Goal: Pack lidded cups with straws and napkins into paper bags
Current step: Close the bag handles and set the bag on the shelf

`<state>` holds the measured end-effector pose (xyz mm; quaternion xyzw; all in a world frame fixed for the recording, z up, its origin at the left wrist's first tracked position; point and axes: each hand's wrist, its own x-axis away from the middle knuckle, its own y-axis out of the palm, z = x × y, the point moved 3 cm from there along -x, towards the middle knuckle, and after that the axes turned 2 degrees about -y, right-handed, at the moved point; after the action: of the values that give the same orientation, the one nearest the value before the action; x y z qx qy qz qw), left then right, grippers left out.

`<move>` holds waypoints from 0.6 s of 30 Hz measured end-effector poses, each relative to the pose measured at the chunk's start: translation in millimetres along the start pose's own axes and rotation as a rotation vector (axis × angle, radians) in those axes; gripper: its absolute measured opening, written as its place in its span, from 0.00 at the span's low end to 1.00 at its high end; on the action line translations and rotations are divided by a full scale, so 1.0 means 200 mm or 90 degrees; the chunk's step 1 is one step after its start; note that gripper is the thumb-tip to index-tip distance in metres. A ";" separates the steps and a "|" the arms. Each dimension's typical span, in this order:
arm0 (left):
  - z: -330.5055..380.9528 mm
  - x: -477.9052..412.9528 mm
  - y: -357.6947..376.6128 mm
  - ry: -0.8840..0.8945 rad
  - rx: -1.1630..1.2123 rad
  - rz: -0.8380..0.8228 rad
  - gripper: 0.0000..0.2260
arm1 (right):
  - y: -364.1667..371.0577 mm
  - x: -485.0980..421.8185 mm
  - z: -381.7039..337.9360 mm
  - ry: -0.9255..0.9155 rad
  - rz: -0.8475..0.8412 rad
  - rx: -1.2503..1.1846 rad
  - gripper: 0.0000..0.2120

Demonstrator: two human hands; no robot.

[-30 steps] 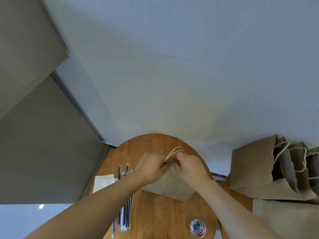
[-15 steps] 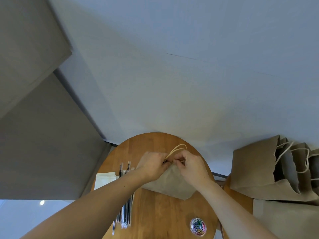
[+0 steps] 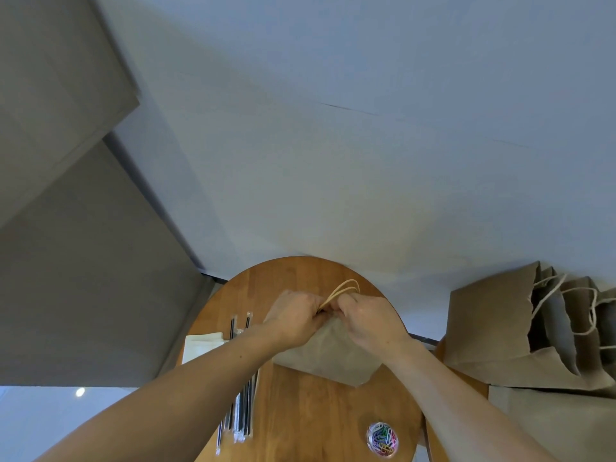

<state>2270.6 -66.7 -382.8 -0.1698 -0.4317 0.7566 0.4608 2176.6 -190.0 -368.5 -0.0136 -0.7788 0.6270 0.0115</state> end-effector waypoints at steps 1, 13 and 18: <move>0.00 0.00 0.00 0.000 0.004 0.001 0.09 | 0.01 -0.01 0.00 0.003 -0.008 0.002 0.04; 0.00 0.01 0.02 -0.036 -0.002 -0.005 0.10 | 0.02 -0.02 0.03 0.112 -0.088 -0.098 0.11; 0.00 0.01 0.00 -0.070 0.044 -0.034 0.07 | 0.01 0.01 0.00 0.123 -0.029 -0.191 0.10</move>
<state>2269.6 -65.2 -383.3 -0.1009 -0.4342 0.7668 0.4618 2174.6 -188.9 -370.9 -0.0575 -0.8590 0.4992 0.0983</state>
